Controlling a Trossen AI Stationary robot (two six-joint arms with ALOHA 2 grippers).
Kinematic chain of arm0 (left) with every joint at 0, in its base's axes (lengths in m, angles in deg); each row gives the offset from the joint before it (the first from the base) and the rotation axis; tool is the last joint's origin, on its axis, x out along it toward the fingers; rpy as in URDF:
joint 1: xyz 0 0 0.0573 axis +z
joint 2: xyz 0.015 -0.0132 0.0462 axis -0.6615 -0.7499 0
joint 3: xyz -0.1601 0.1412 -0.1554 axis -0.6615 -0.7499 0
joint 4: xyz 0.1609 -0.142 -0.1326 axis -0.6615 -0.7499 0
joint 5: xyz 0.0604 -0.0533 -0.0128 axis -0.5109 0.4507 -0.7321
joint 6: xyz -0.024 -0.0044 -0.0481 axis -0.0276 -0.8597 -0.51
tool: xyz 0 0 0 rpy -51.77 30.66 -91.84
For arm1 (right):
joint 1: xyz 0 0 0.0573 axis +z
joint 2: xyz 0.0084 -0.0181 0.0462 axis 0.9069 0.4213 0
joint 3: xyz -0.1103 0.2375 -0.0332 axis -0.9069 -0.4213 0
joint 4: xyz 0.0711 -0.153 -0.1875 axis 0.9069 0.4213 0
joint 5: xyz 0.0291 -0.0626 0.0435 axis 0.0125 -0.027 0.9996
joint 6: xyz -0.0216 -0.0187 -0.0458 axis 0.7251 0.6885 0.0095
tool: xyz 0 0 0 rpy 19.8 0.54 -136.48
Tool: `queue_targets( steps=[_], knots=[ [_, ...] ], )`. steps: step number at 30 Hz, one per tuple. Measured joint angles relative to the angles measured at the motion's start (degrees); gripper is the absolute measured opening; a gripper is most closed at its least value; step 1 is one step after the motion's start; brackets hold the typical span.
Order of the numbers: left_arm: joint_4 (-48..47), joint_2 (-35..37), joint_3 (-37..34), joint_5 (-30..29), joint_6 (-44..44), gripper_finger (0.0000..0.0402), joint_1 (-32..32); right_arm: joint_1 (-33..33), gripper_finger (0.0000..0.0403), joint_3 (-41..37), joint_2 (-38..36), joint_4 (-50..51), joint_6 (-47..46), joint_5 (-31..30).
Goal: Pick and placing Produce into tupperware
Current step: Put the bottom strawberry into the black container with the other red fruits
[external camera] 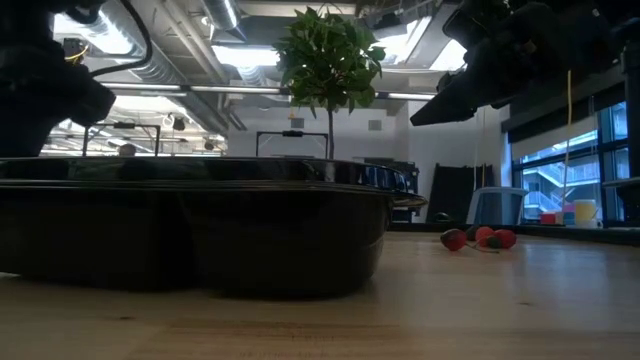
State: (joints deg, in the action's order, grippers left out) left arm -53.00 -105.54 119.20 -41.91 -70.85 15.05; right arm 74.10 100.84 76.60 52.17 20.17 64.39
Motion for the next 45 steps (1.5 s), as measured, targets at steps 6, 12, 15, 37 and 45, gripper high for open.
queue_targets(
  steps=[6,12,15,37,45],
  knots=[
    [0.53,-6.32,0.0,-0.06,-0.22,0.0329,-0.03,0.0,0.0223,0.0,0.0,0.0,0.01,0.0],
    [3.24,-9.64,0.0,1.26,-0.41,0.0329,-0.03,0.0,0.0223,0.0,0.0,0.0,0.01,0.02],
    [4.53,-10.37,0.0,1.33,-0.41,0.0329,-0.01,0.0,0.0223,0.0,0.0,0.0,0.01,0.0],
    [5.02,-13.1,0.11,1.38,0.01,0.0253,0.24,0.02,0.0223,0.0,0.0,0.0,-0.01,0.0],
    [4.89,-13.1,0.09,1.38,0.01,0.0239,0.25,0.02,0.0223,0.0,0.0,0.0,0.01,0.01]
  ],
)
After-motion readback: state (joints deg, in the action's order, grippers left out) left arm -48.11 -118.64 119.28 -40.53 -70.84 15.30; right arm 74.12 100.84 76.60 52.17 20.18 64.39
